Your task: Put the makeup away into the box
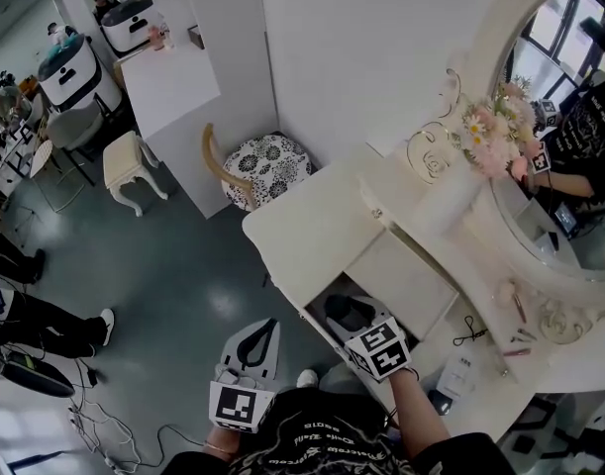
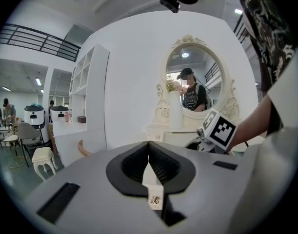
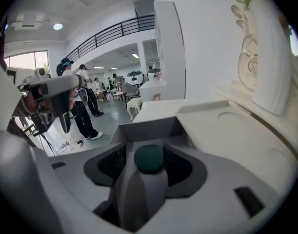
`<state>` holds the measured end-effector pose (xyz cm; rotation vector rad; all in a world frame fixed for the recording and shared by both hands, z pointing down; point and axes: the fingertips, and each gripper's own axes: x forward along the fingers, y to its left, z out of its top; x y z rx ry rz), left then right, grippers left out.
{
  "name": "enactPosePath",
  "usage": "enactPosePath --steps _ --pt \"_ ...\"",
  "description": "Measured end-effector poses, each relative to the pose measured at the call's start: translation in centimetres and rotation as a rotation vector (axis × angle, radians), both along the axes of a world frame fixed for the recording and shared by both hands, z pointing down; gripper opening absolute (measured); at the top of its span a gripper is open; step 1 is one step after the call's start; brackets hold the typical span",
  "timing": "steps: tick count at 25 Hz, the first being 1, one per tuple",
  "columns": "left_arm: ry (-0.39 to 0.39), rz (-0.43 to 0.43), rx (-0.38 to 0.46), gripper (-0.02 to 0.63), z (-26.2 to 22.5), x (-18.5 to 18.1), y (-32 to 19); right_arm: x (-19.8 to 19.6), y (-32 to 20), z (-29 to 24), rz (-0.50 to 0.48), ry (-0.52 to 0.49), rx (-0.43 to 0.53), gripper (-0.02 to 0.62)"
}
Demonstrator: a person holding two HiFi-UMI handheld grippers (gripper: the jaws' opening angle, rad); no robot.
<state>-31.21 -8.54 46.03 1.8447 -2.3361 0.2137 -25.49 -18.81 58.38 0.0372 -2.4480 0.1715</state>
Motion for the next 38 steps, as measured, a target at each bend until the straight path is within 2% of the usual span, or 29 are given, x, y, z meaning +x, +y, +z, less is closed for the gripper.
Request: enactPosePath --steps 9,14,25,31,38 --pt "-0.003 0.059 0.022 0.015 -0.6 1.1 -1.3 1.0 0.3 -3.5 0.022 -0.092 0.021 0.247" --pt "-0.015 0.106 0.032 0.015 -0.8 1.9 -2.0 1.6 0.5 -6.7 0.058 -0.21 -0.032 0.247" --pt "-0.001 0.218 0.062 0.015 -1.2 4.0 -4.0 5.2 -0.6 -10.4 0.17 -0.297 0.084 0.245" --pt "-0.001 0.295 0.081 0.015 -1.3 6.0 -4.9 8.3 -0.3 -12.1 0.254 -0.366 0.109 0.166" --pt "0.008 0.374 0.076 0.015 -1.4 8.7 -5.7 12.6 -0.4 -11.8 0.388 -0.38 0.106 0.123"
